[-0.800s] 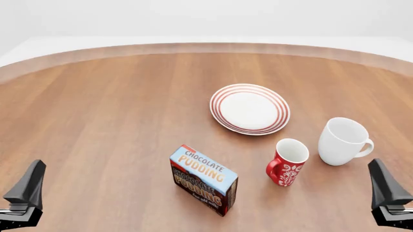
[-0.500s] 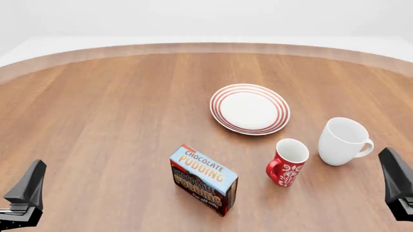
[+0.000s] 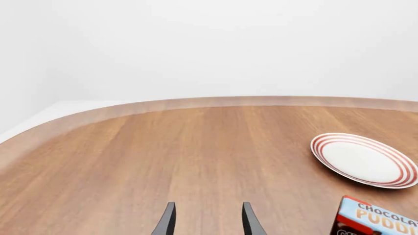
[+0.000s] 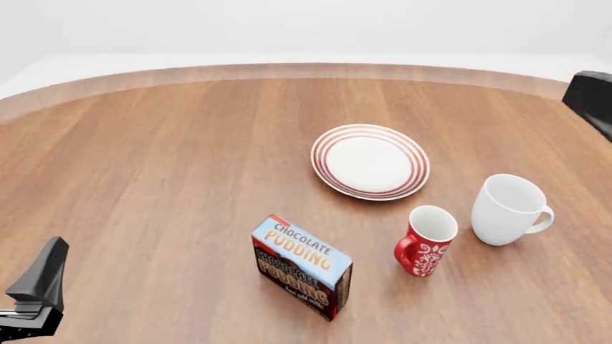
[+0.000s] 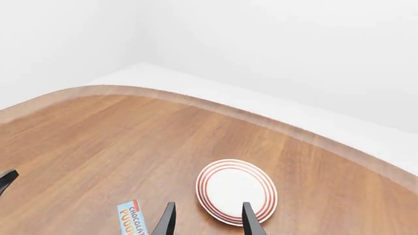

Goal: Put the chocolate pudding to the right of the plate.

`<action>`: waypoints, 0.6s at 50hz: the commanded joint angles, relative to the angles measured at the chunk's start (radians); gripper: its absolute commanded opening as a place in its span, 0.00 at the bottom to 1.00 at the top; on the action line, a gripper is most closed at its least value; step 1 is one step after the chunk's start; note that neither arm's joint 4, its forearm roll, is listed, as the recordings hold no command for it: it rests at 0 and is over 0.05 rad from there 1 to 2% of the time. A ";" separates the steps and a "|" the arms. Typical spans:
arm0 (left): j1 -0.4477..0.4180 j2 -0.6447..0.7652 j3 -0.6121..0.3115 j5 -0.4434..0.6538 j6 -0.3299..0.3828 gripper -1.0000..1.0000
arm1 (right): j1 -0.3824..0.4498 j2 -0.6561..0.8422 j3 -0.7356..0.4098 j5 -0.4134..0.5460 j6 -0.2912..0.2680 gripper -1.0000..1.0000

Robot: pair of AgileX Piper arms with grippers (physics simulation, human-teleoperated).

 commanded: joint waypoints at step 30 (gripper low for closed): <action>0.000 0.000 0.000 0.000 0.000 1.00 | 0.265 0.401 -0.026 -0.065 -0.069 1.00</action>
